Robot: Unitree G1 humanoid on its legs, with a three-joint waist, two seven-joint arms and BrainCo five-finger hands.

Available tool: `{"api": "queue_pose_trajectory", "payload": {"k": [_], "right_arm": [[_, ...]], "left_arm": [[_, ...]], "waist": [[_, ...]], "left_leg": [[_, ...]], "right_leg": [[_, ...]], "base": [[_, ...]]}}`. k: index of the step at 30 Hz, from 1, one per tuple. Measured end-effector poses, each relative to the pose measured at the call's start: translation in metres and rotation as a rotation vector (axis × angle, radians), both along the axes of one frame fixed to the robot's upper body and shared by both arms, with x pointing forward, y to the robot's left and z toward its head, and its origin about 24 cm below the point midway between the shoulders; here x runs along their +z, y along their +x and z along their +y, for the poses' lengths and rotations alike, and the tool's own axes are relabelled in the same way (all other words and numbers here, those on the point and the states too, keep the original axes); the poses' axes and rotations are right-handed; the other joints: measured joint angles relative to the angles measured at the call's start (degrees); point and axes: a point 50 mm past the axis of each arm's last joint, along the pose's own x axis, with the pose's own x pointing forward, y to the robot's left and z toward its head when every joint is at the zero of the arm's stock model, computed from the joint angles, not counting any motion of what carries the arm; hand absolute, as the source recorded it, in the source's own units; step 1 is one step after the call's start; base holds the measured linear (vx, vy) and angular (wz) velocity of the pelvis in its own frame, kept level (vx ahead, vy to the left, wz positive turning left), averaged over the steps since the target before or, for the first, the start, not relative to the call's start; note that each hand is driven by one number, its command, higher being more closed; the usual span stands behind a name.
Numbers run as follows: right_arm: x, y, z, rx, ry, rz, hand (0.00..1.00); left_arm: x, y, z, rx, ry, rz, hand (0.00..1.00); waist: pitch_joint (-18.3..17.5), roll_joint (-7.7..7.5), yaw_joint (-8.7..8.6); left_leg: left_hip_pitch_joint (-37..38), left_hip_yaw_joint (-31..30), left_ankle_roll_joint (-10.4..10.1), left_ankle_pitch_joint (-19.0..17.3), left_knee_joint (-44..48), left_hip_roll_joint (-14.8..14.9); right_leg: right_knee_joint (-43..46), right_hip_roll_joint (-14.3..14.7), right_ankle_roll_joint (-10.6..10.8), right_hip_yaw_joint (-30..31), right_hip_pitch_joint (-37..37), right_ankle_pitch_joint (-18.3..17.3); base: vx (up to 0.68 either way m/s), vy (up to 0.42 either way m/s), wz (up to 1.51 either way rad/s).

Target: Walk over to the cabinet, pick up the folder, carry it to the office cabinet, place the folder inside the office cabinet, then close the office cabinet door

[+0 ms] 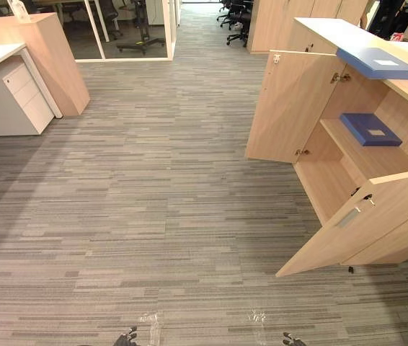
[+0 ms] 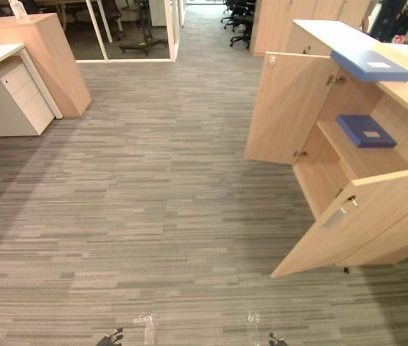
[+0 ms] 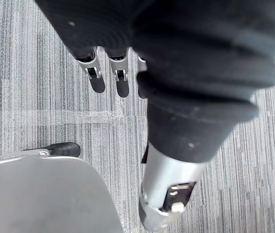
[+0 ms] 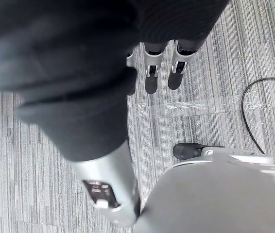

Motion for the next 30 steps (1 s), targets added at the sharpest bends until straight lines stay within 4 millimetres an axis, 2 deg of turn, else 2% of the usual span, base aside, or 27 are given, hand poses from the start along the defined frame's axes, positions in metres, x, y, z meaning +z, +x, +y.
{"api": "queue_pose_trajectory", "payload": {"k": [7,9,11,12,13,14,15,16,17,18,21,22,23,24,25,26,27,28,29,30], "right_arm": [[0.000,0.001,0.000,0.000,0.000,-0.004,0.00],[0.000,0.002,0.000,0.000,0.000,-0.006,0.00],[0.000,0.005,0.003,0.001,0.006,-0.014,0.00],[0.001,0.009,0.003,0.003,0.007,-0.026,0.00],[0.002,0.011,0.003,0.003,0.007,-0.035,0.00],[0.002,0.015,0.004,0.005,0.008,-0.048,0.00],[0.003,0.016,0.004,0.007,0.008,-0.055,0.00],[0.004,0.020,0.002,0.009,0.003,-0.071,0.00],[0.005,0.021,0.002,0.009,0.003,-0.074,0.00],[0.005,0.022,0.002,0.009,0.003,-0.078,0.00],[0.005,0.023,0.001,0.010,-0.001,-0.080,0.00],[0.006,0.024,0.000,0.011,-0.003,-0.082,0.00],[0.006,0.026,-0.001,0.011,-0.007,-0.085,0.00],[0.006,0.026,-0.002,0.012,-0.008,-0.085,0.00],[0.007,0.024,-0.005,0.005,-0.014,-0.082,0.00],[0.006,0.021,-0.007,-0.027,-0.015,-0.078,0.00],[0.006,0.019,-0.006,-0.031,-0.010,-0.075,0.00],[0.003,0.013,-0.003,-0.064,0.005,-0.058,0.00],[0.002,0.013,0.002,-0.089,0.023,-0.059,0.00],[0.003,0.014,0.002,-0.100,0.029,-0.065,0.00]], "left_arm": [[0.001,0.002,0.000,-0.036,0.064,-0.004,0.00],[0.001,0.001,0.002,0.022,0.071,-0.015,0.00],[0.003,0.004,0.005,0.061,0.086,-0.033,0.00],[0.006,0.011,0.007,0.094,0.088,-0.065,0.00],[0.007,0.014,0.008,0.106,0.085,-0.080,0.00],[0.009,0.019,0.010,0.129,0.083,-0.105,0.00],[0.011,0.024,0.011,0.150,0.078,-0.131,0.00],[0.013,0.027,0.011,0.180,0.072,-0.155,0.00],[0.014,0.026,0.012,0.186,0.073,-0.157,0.00],[0.014,0.027,0.012,0.191,0.073,-0.161,0.00],[0.014,0.028,0.012,0.202,0.066,-0.167,0.00],[0.014,0.027,0.011,0.209,0.061,-0.165,0.00],[0.013,0.026,0.010,0.227,0.053,-0.164,0.00],[0.013,0.025,0.009,0.234,0.050,-0.163,0.00],[0.012,0.022,0.007,0.261,0.038,-0.159,0.00],[0.010,0.019,0.006,0.278,0.031,-0.148,0.00],[0.010,0.018,0.007,0.279,0.034,-0.146,0.00],[0.011,0.014,0.012,0.287,0.046,-0.144,0.00],[0.011,0.013,0.015,0.289,0.053,-0.141,0.00],[0.011,0.014,0.015,0.288,0.053,-0.142,0.00]], "waist": [[0.5,-0.27,0.03],[1.1,-0.70,0.06],[1.9,-1.17,0.17],[3.4,-1.15,0.17],[4.3,-1.12,0.17],[5.8,-1.23,0.29],[6.3,-1.17,0.57],[7.2,-0.90,1.14],[7.5,-1.02,1.21],[7.7,-1.18,1.23],[7.8,-1.23,1.47],[7.9,-1.14,1.52],[7.9,-0.79,1.52],[7.8,-0.65,1.54],[7.4,0.09,1.61],[7.1,0.74,1.60],[6.9,0.59,1.70],[5.7,-1.33,2.33],[4.5,-2.31,2.48],[4.3,-2.43,2.56]], "left_leg": [[0.0,-0.1,0.0,0.0,0.0,0.0],[-0.1,0.0,-0.3,-0.2,0.6,0.1],[-2.4,0.0,-1.3,-3.0,6.1,0.6],[-6.2,0.5,-1.9,-6.8,14.8,2.0],[-7.6,0.9,-2.1,-8.0,18.8,2.7],[-11.8,1.7,-2.3,-9.1,28.6,4.3],[-14.4,2.4,-2.3,-8.9,34.5,5.2],[-20.0,4.8,-0.7,-9.6,45.4,8.2],[-21.4,5.5,-0.3,-10.2,47.5,9.1],[-23.6,6.4,-0.4,-10.7,47.5,10.2],[-25.4,6.7,-1.8,-9.8,34.0,9.4],[-25.2,6.2,-1.7,-7.5,26.3,8.6],[-25.1,5.9,-2.5,-3.6,16.4,8.2],[-25.0,5.7,-2.7,-2.8,14.3,8.2],[-24.9,5.4,-3.6,-0.8,9.0,8.7],[-24.8,5.6,-4.0,2.5,8.5,9.2],[-24.6,5.9,-3.2,4.9,9.4,8.3],[-24.4,8.2,-1.8,6.3,11.3,6.1],[-23.8,9.9,-1.2,6.0,12.0,4.2],[-23.0,10.5,-0.4,5.5,12.0,3.3]], "right_leg": [[0.0,0.0,0.0,-0.1,0.0,0.0],[0.0,0.1,0.0,-0.1,0.5,0.0],[0.1,0.2,0.0,-0.3,0.9,-0.1],[0.5,0.9,-0.8,-0.8,0.9,-0.8],[0.6,1.3,-1.8,-1.1,1.2,-1.5],[1.5,1.9,-3.1,-1.5,1.6,-2.5],[2.3,2.0,-3.5,-1.5,1.5,-2.9],[5.1,2.2,-4.0,-1.3,1.5,-4.6],[5.9,2.0,-4.1,-1.3,1.5,-5.2],[7.1,1.1,-3.9,-1.1,1.6,-6.1],[7.6,-2.2,-2.7,-0.4,1.5,-7.4],[7.5,-3.7,-1.9,0.5,1.5,-8.0],[7.3,-5.3,-0.7,1.4,1.7,-8.8],[7.3,-5.6,-0.4,1.5,1.7,-9.0],[7.3,-6.3,1.3,2.0,1.8,-10.1],[7.5,-7.3,2.9,2.3,2.6,-11.6],[7.8,-8.7,3.5,2.3,3.3,-12.6],[8.5,-12.0,4.1,2.4,3.8,-13.8],[11.7,-14.4,4.4,2.4,3.1,-13.7],[14.3,-15.4,4.5,2.5,2.0,-13.5]], "base": [[0.00,0.000,0.00],[0.00,0.000,0.00],[-0.03,-0.010,0.04],[-0.08,-0.029,0.12],[-0.14,-0.052,0.18],[-0.11,-0.048,0.10],[-0.06,-0.053,-0.01],[0.04,-0.036,-0.05],[0.08,-0.028,-0.04],[0.09,0.027,-0.01],[0.10,0.100,-0.09],[0.33,0.341,-0.25],[0.27,0.277,-0.23],[0.30,0.319,-0.23],[0.24,0.290,-0.17],[0.40,0.455,-0.17],[0.45,0.482,-0.28],[0.53,0.444,-0.38],[0.47,0.345,-0.44],[0.48,0.322,-0.41]]}}
